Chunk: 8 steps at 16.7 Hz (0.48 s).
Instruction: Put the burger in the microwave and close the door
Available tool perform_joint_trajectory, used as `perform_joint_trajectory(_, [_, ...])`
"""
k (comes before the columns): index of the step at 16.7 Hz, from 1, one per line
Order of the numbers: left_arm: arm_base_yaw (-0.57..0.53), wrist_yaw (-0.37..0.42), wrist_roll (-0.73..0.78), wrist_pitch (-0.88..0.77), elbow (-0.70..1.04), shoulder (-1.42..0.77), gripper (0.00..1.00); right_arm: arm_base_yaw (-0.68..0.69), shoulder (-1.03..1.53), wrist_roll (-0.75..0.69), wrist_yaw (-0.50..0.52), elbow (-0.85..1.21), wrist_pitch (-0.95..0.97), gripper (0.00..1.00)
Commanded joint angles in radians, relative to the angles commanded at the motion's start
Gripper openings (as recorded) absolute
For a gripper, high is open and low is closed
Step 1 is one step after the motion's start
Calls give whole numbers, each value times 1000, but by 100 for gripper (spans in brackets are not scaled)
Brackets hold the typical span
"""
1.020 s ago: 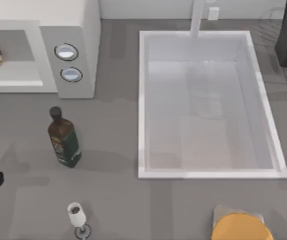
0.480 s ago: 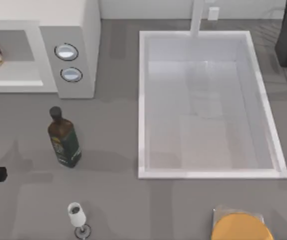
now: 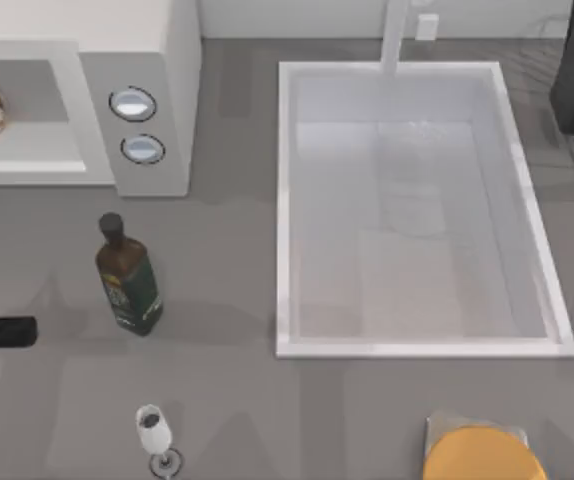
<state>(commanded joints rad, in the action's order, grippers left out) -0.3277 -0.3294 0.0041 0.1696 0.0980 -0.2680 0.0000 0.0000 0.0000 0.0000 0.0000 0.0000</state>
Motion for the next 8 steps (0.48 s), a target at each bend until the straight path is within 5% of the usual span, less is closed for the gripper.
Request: perform_joint_trajectory(8, [-45, -41, -1, -7, 24, -20, 0, 0, 0, 0, 0, 0, 0, 100])
